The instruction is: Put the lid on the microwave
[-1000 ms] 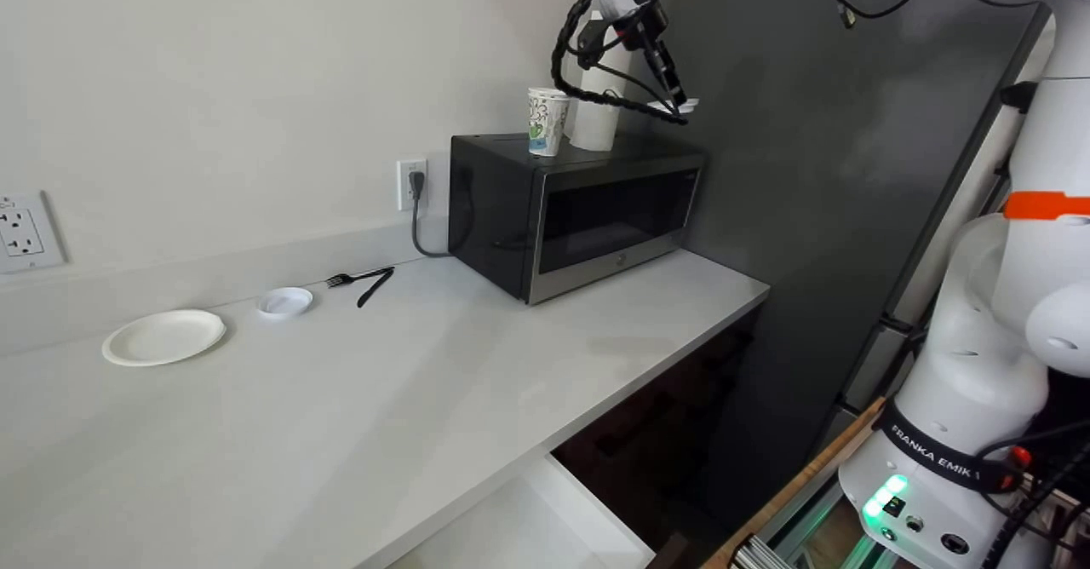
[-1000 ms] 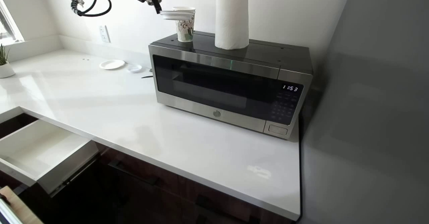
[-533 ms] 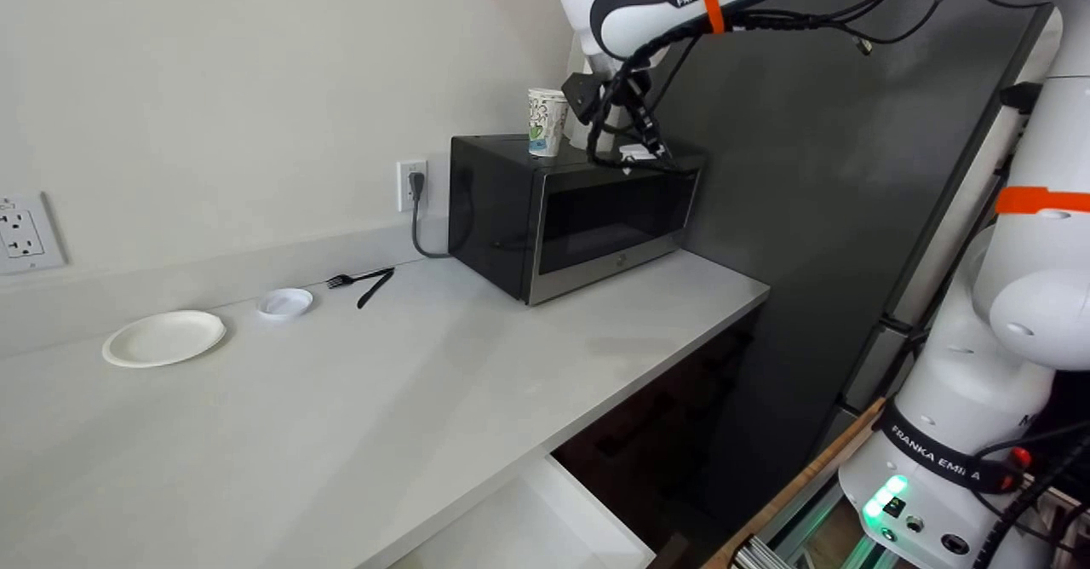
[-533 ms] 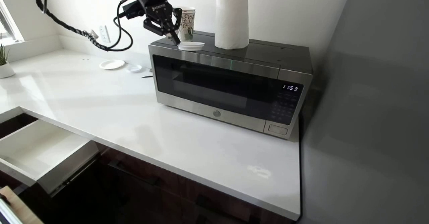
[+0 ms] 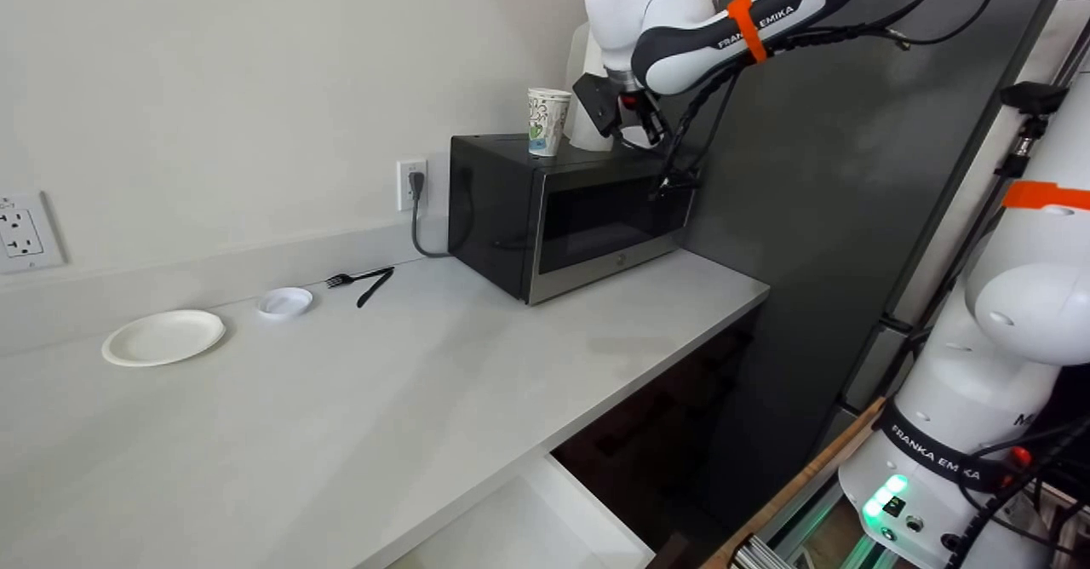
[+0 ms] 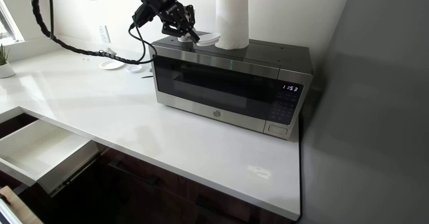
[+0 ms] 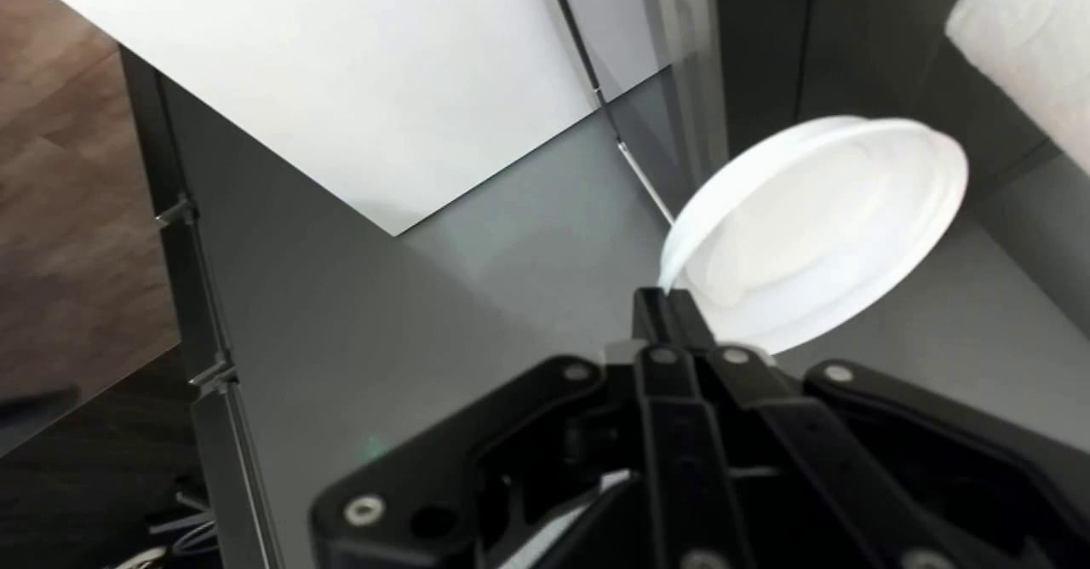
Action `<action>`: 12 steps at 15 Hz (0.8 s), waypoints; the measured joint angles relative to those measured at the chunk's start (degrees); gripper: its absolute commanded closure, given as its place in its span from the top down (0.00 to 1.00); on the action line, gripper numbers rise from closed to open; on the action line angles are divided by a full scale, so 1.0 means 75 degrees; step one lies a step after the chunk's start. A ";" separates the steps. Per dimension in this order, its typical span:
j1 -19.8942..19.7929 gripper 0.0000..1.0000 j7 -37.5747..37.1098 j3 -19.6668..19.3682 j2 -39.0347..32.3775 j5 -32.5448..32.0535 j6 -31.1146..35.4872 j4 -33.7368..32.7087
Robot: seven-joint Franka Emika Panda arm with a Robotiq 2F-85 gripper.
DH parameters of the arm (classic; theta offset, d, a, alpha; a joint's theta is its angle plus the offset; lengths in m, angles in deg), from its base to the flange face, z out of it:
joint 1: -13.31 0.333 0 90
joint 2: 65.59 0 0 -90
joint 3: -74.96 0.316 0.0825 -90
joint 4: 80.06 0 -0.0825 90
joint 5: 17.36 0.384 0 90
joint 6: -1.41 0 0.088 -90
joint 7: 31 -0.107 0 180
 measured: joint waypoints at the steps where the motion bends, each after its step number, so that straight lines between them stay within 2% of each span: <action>1: -0.0020 0.00 -0.0032 0.0061 0.0068 -0.0041 0.0145 0.0053; 7: -0.0145 0.00 -0.0104 0.0236 0.0254 -0.0110 0.1118 0.0524; 12: -0.0401 0.00 -0.0200 0.0230 0.0216 -0.0766 0.2115 0.0566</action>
